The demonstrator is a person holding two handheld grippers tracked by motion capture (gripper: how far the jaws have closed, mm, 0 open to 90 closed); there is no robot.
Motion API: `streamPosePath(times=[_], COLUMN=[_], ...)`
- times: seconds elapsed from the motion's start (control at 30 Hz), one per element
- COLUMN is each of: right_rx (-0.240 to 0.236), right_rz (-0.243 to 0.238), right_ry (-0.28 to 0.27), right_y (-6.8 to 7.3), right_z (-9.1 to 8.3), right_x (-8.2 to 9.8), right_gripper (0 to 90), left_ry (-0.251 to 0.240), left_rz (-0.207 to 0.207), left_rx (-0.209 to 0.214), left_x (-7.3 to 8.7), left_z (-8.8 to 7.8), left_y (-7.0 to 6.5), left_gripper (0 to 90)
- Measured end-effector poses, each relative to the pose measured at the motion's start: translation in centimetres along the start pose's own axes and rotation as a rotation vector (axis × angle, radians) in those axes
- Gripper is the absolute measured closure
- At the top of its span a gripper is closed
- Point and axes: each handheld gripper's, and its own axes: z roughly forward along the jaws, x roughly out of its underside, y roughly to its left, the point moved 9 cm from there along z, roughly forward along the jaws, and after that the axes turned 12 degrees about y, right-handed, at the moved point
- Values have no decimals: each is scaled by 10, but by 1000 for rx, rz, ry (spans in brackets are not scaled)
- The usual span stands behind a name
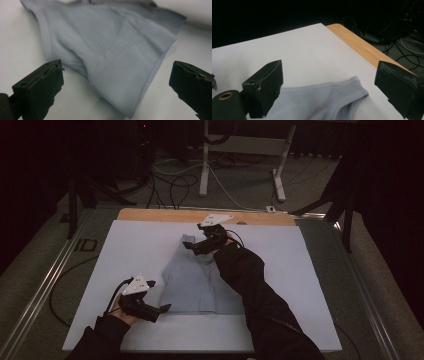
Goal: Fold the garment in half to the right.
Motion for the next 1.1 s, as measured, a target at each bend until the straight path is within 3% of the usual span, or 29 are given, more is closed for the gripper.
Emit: streamPosePath(times=[0.3, 0.43, 0.73, 0.97, 1.1], right_rx=[-9, -13, -14, -17, -14], right_rz=[5, 0, -2, 6, 7], right_ry=[19, 25, 28, 30, 31], right_y=[0, 0, 0, -1, -2], right_z=[17, 23, 26, 26, 26], right_x=[0, 2, 4, 5, 5], right_gripper=[83, 83, 83, 83, 83], left_ry=[88, 134, 152, 182, 202], left_rz=[-31, -42, -112, -91, -76], left_rx=[-1, 1, 22, 69, 87], left_x=[7, 12, 15, 18, 20], left_z=[11, 16, 21, 23, 26], left_y=[2, 1, 6, 0, -6], left_gripper=[7, 61, 354, 508, 538])
